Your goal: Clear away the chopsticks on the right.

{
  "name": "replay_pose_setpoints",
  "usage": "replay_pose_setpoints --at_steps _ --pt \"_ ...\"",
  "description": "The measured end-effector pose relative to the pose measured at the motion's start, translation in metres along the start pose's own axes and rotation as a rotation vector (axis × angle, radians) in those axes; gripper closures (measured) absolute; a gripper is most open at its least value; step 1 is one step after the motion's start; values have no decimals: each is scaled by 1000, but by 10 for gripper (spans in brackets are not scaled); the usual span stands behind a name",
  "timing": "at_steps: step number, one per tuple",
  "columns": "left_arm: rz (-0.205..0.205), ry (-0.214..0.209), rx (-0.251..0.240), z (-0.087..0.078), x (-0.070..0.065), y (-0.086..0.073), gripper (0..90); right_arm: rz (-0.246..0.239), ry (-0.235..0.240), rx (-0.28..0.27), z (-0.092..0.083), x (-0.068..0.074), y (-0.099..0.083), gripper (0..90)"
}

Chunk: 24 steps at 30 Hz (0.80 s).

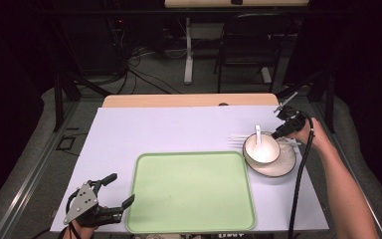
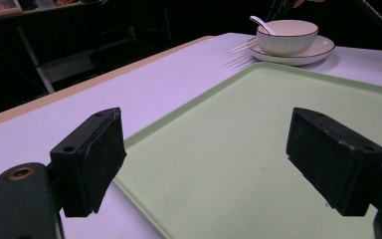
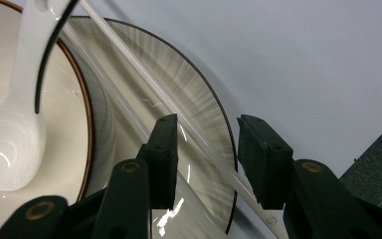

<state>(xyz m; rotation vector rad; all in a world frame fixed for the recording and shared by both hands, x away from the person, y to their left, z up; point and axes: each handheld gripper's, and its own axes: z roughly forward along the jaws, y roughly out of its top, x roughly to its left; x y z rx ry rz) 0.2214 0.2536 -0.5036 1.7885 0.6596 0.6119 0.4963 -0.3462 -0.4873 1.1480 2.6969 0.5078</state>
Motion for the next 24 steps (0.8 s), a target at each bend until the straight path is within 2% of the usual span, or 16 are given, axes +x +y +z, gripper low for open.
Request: replay_pose_setpoints --at_steps 7,11,14,15,18,20,23,24 --pt "0 0 0 0 0 0 154 2 5 10 4 -2 -2 610" --pt "-4 2 -2 0 0 0 154 -16 5 23 6 -3 0 623" --pt "-2 2 -1 0 0 0 154 -5 8 34 7 -2 0 631" --pt "-2 1 -1 0 0 0 154 -18 8 39 8 -3 0 635" --pt "-5 1 -1 0 0 0 154 -2 12 43 8 -2 1 645" --pt "-4 1 -1 0 0 0 154 -22 11 41 9 -3 2 651" --pt "-6 2 -3 0 0 0 154 -16 8 52 11 -1 2 663" --pt "-6 2 -3 0 0 0 154 -32 8 45 12 -2 2 670"
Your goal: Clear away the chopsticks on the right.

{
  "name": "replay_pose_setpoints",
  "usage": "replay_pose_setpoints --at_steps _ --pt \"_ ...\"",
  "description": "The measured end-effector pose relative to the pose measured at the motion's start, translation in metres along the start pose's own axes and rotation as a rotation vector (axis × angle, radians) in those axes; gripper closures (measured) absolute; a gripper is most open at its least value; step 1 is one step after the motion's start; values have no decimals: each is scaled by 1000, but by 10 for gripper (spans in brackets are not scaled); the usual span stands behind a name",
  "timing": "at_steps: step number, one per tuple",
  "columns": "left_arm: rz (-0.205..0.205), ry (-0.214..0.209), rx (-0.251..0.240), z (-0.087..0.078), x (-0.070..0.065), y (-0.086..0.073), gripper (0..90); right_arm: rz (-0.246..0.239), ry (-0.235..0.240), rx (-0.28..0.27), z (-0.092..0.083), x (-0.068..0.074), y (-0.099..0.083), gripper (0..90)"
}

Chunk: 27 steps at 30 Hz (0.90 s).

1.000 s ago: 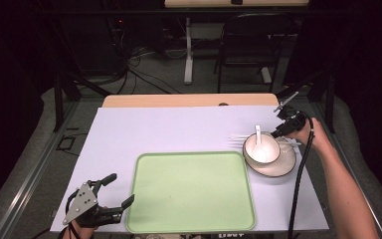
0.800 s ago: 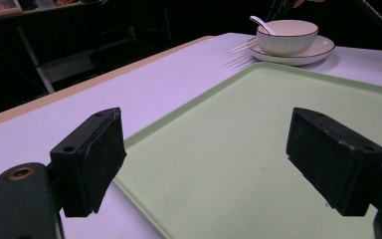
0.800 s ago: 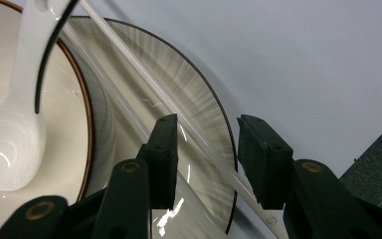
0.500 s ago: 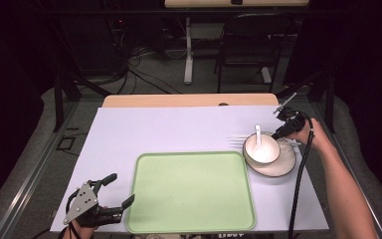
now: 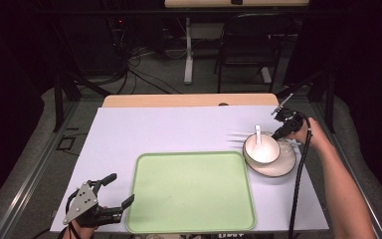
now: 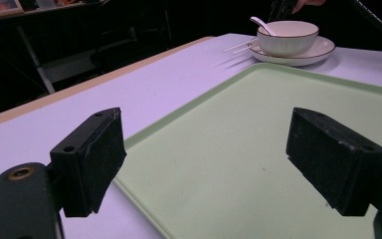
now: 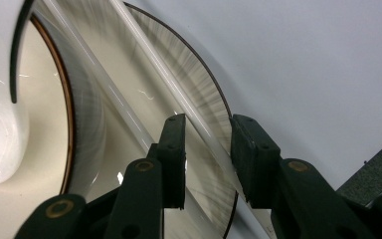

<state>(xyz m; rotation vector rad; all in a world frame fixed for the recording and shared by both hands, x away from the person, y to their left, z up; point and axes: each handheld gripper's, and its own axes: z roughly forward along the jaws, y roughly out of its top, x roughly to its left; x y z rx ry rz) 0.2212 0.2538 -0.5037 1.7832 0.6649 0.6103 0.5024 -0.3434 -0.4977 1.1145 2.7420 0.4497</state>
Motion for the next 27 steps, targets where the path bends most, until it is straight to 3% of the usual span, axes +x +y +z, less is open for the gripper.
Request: replay_pose_setpoints --at_steps 4,8,17,24,25,27 --pt "3 -1 1 0 0 0 154 8 -2 28 -1 2 1 674" --pt "4 0 2 0 0 0 154 -20 -6 20 0 1 1 683" --pt "4 -1 3 0 0 0 154 -22 -2 19 2 2 1 716" --pt "5 0 4 0 0 0 154 -92 -13 44 3 2 3 738" --pt "5 0 3 0 0 0 154 -80 -14 47 3 4 3 741" --pt "1 2 0 0 0 0 154 -99 -25 67 2 3 4 756"
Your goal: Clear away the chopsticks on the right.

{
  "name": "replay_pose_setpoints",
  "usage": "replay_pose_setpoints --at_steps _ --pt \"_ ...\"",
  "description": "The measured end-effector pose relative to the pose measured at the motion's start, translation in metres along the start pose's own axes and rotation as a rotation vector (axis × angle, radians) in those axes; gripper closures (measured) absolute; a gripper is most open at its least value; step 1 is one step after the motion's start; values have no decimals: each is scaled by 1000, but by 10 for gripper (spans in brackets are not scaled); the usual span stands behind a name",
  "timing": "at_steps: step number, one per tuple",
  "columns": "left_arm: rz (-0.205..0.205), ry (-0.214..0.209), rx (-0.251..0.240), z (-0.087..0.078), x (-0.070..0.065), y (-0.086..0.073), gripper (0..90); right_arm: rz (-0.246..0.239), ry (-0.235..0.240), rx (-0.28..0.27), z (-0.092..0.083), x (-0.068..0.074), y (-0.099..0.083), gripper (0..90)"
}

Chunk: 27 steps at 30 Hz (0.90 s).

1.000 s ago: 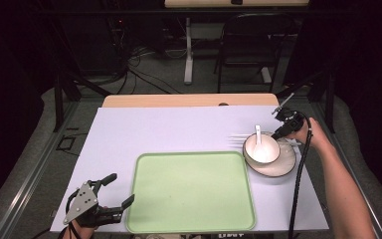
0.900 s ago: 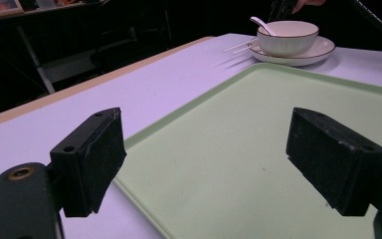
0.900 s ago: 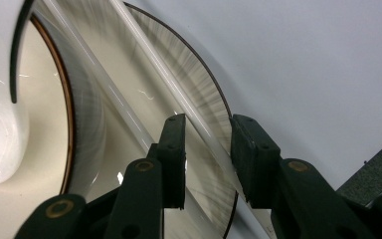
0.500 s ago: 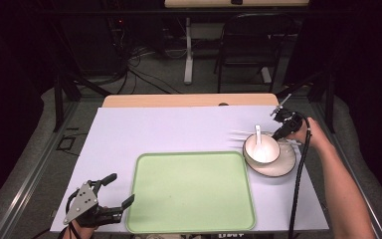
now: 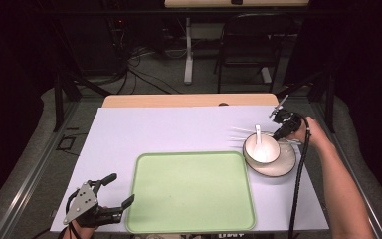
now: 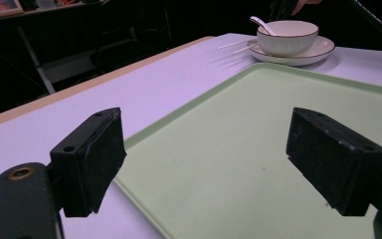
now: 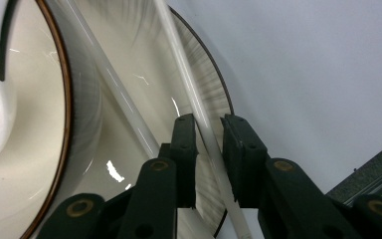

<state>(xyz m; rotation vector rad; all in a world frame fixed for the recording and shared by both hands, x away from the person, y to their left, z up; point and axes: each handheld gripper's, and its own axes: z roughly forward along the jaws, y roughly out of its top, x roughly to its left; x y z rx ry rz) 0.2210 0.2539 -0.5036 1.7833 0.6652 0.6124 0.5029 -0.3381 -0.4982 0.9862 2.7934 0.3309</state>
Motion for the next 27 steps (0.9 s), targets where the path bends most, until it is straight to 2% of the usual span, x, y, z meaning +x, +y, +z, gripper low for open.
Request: replay_pose_setpoints --at_steps 2,5,6,7,8,9,12,15,16,19,20,21,23,24,27 --pt "1 1 3 0 0 0 154 -3 6 -22 2 0 -1 774" --pt "6 -2 4 0 0 0 154 -20 4 -13 2 0 0 784" --pt "0 0 3 0 0 0 154 -27 -4 6 1 0 0 786" --pt "1 0 3 0 0 0 154 -41 -5 -16 2 0 1 795" --pt "1 -1 1 0 0 0 154 -43 -15 7 1 1 1 802" --pt "2 -1 2 0 0 0 154 -47 -15 -22 3 1 1 818" --pt "1 -2 -1 0 0 0 154 -63 -28 2 1 1 2 836" --pt "2 -1 2 0 0 0 154 -63 -25 -7 2 1 1 838" --pt "2 -2 2 0 0 0 154 -54 -27 -33 3 1 0 839" --pt "2 -1 3 0 0 0 154 -56 -32 -24 2 2 1 839" --pt "4 -2 2 0 0 0 154 -79 -35 -3 -1 0 2 840" --pt "2 -2 1 0 0 0 154 -66 -43 -27 0 2 1 841" --pt "1 -1 1 0 0 0 154 -64 -52 -19 -4 2 1 842" --pt "1 -1 1 0 0 0 154 -67 -61 -45 -4 2 0 843" --pt "2 -2 1 0 0 0 154 -44 -69 -42 -9 4 0 842"
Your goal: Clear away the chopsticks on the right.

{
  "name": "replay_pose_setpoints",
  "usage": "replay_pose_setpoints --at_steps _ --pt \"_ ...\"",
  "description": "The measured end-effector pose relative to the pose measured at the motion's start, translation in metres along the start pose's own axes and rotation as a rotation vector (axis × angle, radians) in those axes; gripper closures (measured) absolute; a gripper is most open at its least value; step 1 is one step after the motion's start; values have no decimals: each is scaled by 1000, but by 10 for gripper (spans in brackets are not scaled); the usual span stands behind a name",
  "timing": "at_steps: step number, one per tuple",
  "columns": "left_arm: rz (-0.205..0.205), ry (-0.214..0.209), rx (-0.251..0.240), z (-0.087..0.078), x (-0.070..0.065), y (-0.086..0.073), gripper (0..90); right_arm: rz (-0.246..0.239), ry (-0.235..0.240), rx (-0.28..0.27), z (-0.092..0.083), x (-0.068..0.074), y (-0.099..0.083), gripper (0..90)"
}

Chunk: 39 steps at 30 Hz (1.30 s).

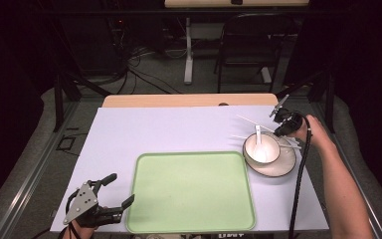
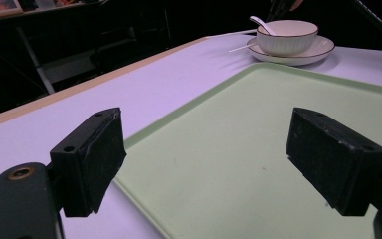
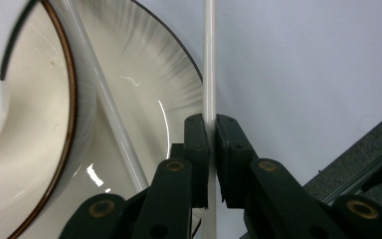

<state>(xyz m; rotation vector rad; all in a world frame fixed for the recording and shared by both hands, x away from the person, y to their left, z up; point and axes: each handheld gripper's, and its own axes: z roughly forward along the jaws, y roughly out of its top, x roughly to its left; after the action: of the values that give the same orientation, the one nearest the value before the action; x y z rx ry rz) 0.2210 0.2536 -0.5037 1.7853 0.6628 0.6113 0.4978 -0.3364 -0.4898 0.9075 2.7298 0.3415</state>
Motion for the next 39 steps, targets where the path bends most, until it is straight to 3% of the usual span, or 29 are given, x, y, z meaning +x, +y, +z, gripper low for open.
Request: replay_pose_setpoints --at_steps 2,6,7,12,13,14,15,18,20,23,28,39 --pt "0 0 1 0 0 0 154 10 -8 -25 -8 1 1 842" --pt "1 -1 -2 0 0 0 154 -5 -30 -20 -20 3 3 842" --pt "1 -1 -2 0 0 0 154 14 -26 -34 -21 6 3 842" --pt "1 -1 -3 0 0 0 154 8 -38 -41 -32 9 5 842" --pt "2 2 -1 0 -1 0 154 36 -50 -36 -37 13 5 841" --pt "2 2 -1 0 -1 0 154 20 -58 -26 -40 13 6 841" --pt "2 2 -2 0 0 0 154 46 -53 -40 -41 15 5 841" --pt "1 1 -2 0 0 0 154 29 -64 -50 -46 16 5 841" --pt "3 1 0 0 0 0 154 57 -60 -58 -51 20 5 841" --pt "3 1 0 0 0 0 154 56 -70 -82 -62 24 7 841" --pt "1 1 -2 0 0 0 154 86 -88 -123 -84 38 9 840" --pt "1 2 0 0 -1 0 154 118 -84 -176 -110 71 11 840"
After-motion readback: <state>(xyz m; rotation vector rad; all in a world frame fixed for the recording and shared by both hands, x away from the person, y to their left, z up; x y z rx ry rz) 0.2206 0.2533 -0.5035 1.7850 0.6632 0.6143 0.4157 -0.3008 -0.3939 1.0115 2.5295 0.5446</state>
